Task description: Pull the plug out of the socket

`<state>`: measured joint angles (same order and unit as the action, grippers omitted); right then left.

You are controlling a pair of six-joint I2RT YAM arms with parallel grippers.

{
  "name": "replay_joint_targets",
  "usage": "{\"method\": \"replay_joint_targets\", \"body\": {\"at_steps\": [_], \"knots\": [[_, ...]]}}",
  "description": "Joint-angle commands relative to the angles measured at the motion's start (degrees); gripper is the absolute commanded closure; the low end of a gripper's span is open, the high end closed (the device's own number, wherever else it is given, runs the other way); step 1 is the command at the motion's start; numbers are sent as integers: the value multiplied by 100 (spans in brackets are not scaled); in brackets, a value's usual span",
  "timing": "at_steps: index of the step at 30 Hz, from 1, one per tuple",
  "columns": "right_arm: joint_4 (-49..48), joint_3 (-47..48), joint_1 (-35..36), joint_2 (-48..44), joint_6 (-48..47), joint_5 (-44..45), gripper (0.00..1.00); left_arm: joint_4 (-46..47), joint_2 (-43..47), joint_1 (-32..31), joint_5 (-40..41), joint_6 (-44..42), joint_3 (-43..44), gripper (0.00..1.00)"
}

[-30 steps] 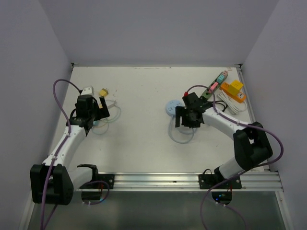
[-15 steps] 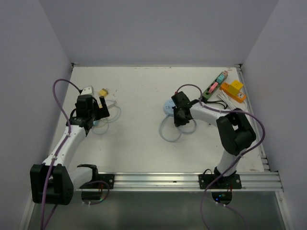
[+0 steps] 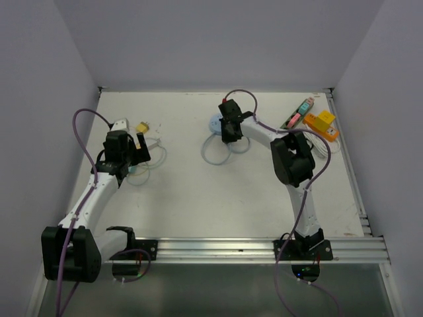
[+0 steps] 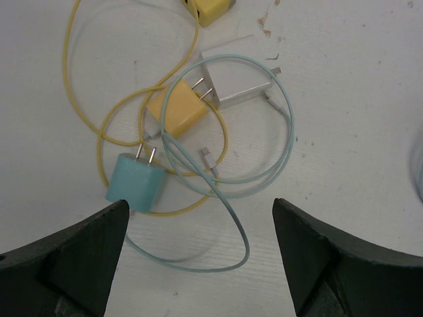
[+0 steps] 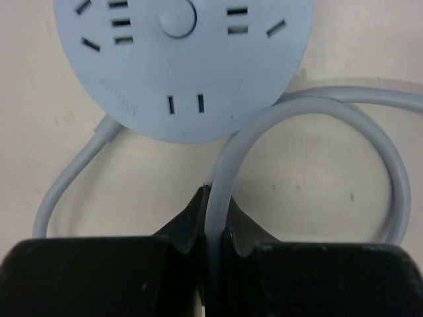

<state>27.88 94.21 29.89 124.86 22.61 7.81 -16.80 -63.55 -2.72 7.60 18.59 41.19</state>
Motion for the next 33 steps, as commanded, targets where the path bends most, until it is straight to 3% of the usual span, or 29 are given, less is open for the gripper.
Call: {"method": "replay_joint_targets", "body": {"at_steps": [1,4,7,10,11,13,16,22,33], "knots": [[-90,1342,-185,863,-117,1,100,300,106,-35,102,-136,3,7],[-37,2529,-334,1565,59,-174,100,326,141,-35,137,-145,-32,7],[-63,3426,-466,2032,138,-280,91,353,211,-35,181,-163,-67,7],[-151,3701,-545,2017,156,-394,64,353,246,-35,207,-171,-94,6],[-203,3631,-572,1842,121,-447,50,353,273,-35,207,-180,-94,5],[-405,3245,-581,1543,7,-456,33,361,290,-35,199,-172,-102,5],[-468,2735,-581,928,-187,-439,20,370,282,-36,172,-180,-94,4],[-397,1751,-624,-391,-450,131,9,370,299,-35,181,-180,-76,4],[-204,-42,-1310,-1894,-407,976,7,361,405,-35,172,-180,-76,4]]}}
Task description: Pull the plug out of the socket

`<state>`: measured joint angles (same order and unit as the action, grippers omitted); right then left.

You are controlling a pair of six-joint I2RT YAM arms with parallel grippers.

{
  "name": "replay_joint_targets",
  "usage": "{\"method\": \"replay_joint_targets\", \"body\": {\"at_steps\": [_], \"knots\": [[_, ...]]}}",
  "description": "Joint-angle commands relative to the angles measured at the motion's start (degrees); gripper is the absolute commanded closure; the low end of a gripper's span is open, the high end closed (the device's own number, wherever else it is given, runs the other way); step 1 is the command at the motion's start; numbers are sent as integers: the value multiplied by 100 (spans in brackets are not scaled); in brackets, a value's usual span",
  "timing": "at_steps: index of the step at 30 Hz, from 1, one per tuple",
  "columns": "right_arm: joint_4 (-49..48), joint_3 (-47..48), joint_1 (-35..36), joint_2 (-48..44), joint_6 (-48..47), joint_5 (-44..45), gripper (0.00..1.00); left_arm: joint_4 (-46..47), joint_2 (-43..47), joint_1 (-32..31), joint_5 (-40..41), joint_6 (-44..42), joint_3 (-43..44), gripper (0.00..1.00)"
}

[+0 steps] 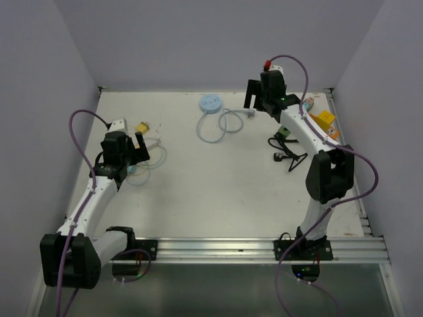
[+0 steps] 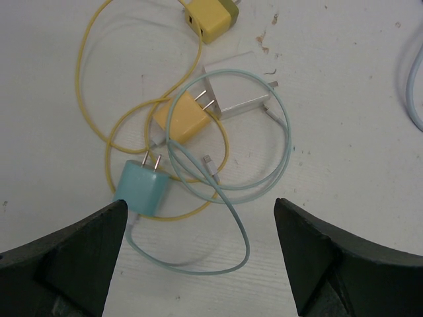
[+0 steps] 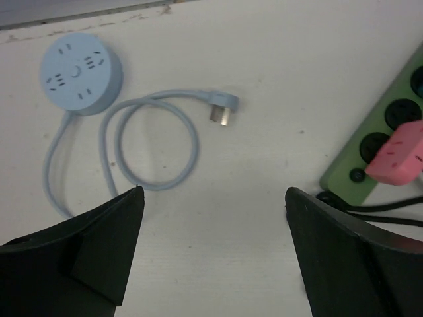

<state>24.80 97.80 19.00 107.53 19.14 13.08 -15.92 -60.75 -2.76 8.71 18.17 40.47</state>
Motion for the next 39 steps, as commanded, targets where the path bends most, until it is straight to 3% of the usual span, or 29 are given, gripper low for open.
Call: {"method": "replay_joint_targets", "body": {"at_steps": [1,7,12,20,23,26,27,30,33,39], "knots": [[113,-506,-283,-257,-33,519,10,265,134,-31,43,-139,-4,4],[227,-1157,-757,-303,389,582,17,283,160,-31,-18,-130,-4,5],[219,-1509,-1004,-31,591,415,17,291,169,-31,-19,-139,-13,5],[139,-1685,-1162,594,223,-113,19,291,204,-40,-71,-130,-13,6],[113,-1747,-1171,743,117,-340,24,291,230,-40,-89,-139,-21,6],[218,-1860,-1162,735,82,-656,44,300,230,-66,-115,-121,-21,6],[219,-1939,-1153,700,99,-745,60,292,239,-66,-115,-130,-21,6],[236,-2256,-1022,454,55,-912,86,318,222,-84,-141,-121,-13,6],[350,-2598,-759,208,55,-1018,100,327,204,-84,-177,-112,-4,6],[412,-3530,409,-406,248,-1193,100,335,160,-93,-238,-112,14,6]]}}
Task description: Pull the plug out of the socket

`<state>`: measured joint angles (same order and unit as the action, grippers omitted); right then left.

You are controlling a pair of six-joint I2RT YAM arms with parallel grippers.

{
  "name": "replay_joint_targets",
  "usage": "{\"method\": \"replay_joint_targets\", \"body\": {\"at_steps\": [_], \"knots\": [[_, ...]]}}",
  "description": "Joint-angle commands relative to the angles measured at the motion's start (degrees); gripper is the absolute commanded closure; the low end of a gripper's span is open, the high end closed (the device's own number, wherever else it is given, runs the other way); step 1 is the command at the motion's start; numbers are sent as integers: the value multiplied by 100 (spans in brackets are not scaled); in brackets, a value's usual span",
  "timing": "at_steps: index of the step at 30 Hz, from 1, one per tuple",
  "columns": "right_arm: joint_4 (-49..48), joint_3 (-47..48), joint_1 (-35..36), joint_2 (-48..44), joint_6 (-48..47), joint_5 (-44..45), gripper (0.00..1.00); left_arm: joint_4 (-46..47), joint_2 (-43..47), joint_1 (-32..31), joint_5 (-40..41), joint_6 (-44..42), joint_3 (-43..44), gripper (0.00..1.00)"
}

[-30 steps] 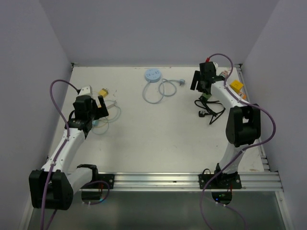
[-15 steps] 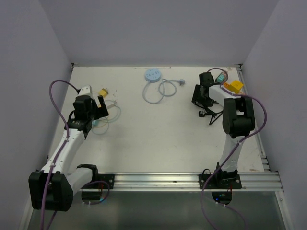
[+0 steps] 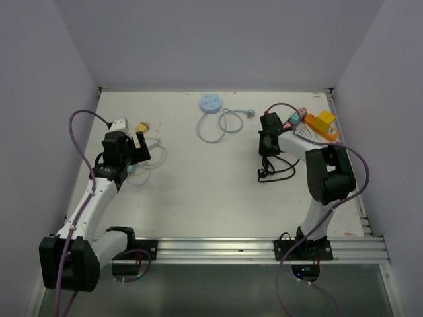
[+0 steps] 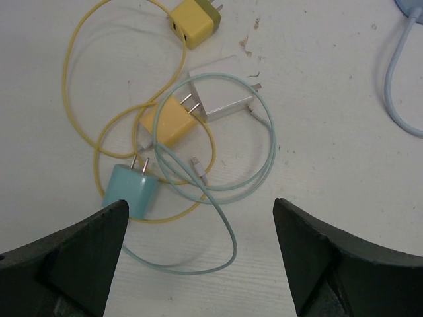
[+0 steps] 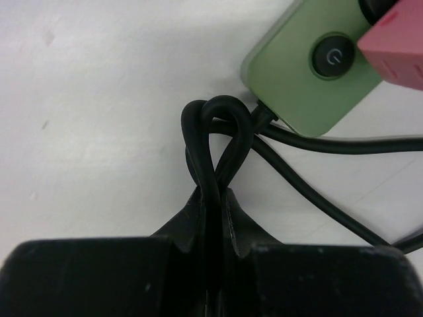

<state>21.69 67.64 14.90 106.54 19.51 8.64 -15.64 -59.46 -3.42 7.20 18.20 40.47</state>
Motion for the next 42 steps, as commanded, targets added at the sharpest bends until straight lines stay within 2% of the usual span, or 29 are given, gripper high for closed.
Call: {"method": "replay_joint_targets", "body": {"at_steps": [1,4,10,15,16,18,19,20,22,23,26,31,33,36,42], "knots": [[705,-636,1161,-388,264,-837,100,307,22,-36,-105,-115,14,6],[678,-1189,1890,-687,431,-1092,100,307,5,-53,-122,-115,14,6],[1021,-1656,3193,-1257,370,-1154,100,333,-74,-97,-237,-132,14,6],[1495,-1982,3608,-1934,264,-1154,99,369,-171,-141,-386,-132,-4,6],[1591,-2130,3608,-2049,273,-1128,98,369,-188,-150,-395,-141,-13,6],[1847,-2272,3608,-2540,352,-997,88,369,-215,-168,-421,-150,-21,6],[1908,-2359,3608,-2733,413,-996,80,377,-224,-168,-439,-141,-21,6],[1961,-2360,3608,-3031,466,-1005,64,377,-250,-168,-448,-150,-21,6],[1935,-2186,3591,-3235,554,-883,51,404,-303,-176,-518,-141,-4,6],[1909,-2063,3599,-3280,667,-882,41,412,-355,-176,-553,-132,-4,6],[2040,-1465,3538,-3132,1001,-251,32,448,-399,-185,-685,-141,14,6],[2532,-604,3240,-2859,1844,1084,31,474,-373,-185,-694,-150,-21,5],[2655,-471,2968,-2736,2082,1314,31,483,-356,-203,-694,-150,-13,5],[2569,-400,2512,-2534,2338,1272,32,483,-303,-229,-763,-176,-30,5],[2217,-146,2158,-1980,2496,1000,34,501,-259,-317,-1019,-158,-22,4]]}}
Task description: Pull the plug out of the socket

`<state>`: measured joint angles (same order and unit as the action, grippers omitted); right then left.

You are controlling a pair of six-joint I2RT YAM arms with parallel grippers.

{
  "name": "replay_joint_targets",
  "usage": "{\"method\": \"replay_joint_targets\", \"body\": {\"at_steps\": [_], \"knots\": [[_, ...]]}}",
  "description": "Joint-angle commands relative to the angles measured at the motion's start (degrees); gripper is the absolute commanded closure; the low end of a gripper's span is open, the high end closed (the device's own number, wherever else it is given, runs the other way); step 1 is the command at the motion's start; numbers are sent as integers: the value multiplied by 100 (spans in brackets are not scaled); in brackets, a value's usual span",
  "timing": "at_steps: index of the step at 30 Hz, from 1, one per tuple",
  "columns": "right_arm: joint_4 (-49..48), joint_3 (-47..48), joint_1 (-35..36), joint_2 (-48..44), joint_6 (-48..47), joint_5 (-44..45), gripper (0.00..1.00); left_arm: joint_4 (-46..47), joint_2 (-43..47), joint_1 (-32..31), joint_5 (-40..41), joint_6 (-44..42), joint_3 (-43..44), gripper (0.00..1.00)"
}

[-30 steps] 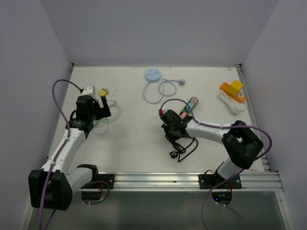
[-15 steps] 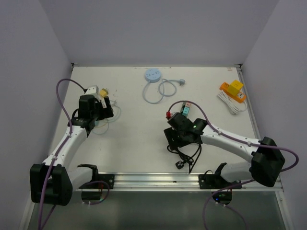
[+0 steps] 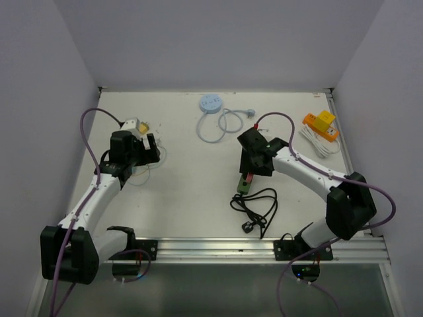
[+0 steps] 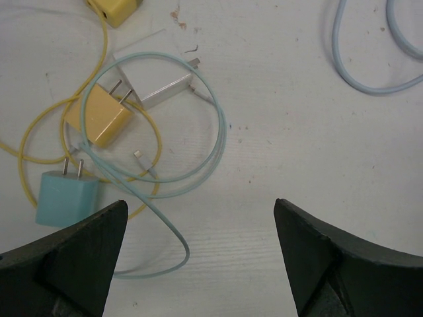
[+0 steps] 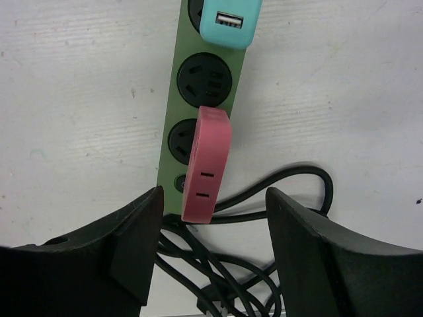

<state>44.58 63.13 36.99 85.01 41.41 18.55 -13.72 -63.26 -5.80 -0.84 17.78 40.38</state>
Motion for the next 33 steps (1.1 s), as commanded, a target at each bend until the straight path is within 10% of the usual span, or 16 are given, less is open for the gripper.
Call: {"method": "replay_joint_targets", "body": {"at_steps": [1,13,23,33], "knots": [[-142,313,-52,243,333,-43,35,247,121,-96,-223,-91,13,4],[-362,401,115,885,61,-562,87,-562,253,-579,-636,471,541,4],[-670,832,1371,1316,-449,-1318,100,-685,104,-1028,-795,744,752,4],[-881,1297,1460,1079,-651,-1625,29,-984,-54,-1283,-839,1306,927,3]]}}
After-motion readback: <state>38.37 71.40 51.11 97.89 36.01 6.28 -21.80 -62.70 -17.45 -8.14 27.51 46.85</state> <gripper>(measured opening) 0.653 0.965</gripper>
